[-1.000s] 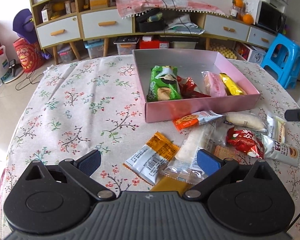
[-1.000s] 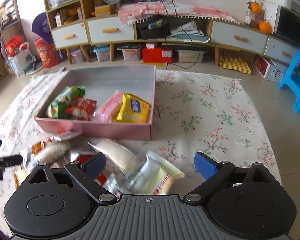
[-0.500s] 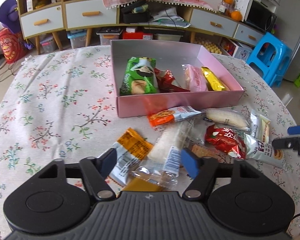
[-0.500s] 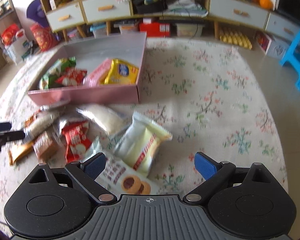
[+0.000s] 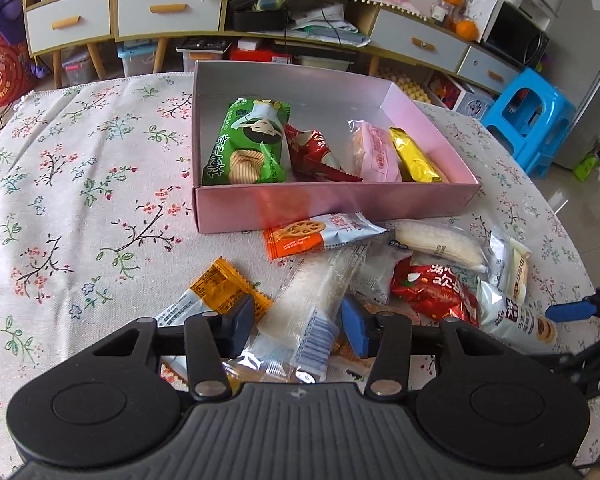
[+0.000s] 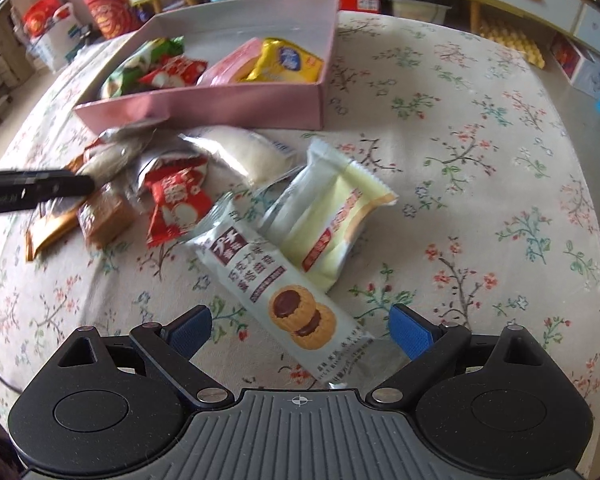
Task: Organize snacks
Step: 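Grasp the clear wrapped bun with the left tool while the right tool grasps the cookie pack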
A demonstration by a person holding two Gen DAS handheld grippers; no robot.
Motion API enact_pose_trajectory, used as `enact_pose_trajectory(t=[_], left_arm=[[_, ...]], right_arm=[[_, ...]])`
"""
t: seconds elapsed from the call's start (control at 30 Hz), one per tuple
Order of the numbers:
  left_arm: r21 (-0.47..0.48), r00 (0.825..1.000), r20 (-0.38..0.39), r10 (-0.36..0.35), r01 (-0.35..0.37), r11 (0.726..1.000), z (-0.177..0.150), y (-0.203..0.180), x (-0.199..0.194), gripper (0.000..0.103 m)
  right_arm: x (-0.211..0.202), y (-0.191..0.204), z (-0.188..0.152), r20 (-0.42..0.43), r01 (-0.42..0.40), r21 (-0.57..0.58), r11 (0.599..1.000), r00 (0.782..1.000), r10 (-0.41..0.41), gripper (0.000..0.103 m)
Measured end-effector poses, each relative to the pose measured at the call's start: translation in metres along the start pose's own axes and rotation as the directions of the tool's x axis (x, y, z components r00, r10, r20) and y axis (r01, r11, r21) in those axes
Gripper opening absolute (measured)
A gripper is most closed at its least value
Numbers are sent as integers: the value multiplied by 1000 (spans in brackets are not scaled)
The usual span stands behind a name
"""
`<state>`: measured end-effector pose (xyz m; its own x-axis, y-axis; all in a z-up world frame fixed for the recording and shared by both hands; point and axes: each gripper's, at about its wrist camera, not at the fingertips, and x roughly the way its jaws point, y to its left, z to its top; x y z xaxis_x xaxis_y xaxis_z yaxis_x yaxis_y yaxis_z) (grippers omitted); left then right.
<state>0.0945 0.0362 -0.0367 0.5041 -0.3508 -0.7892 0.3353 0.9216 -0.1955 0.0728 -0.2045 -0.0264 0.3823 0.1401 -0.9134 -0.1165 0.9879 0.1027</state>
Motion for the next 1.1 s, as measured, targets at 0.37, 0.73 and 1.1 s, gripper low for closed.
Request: enact_pose_trajectory(t=[0.37, 0.73, 1.1], left_arm=[[-2, 1000, -22, 13, -13, 1000, 3, -7, 11, 45], [1, 997, -69, 31, -31, 1000, 2, -14, 5, 32], [-65, 995, -97, -33, 27, 998, -5, -6, -18, 25]], right_arm=[[2, 19, -2, 25, 80, -142, 987, 997, -77, 62], [-10, 35, -1, -7, 23, -151, 988, 1000, -25, 31], [-35, 19, 6, 19, -80, 17, 997, 997, 79, 30]])
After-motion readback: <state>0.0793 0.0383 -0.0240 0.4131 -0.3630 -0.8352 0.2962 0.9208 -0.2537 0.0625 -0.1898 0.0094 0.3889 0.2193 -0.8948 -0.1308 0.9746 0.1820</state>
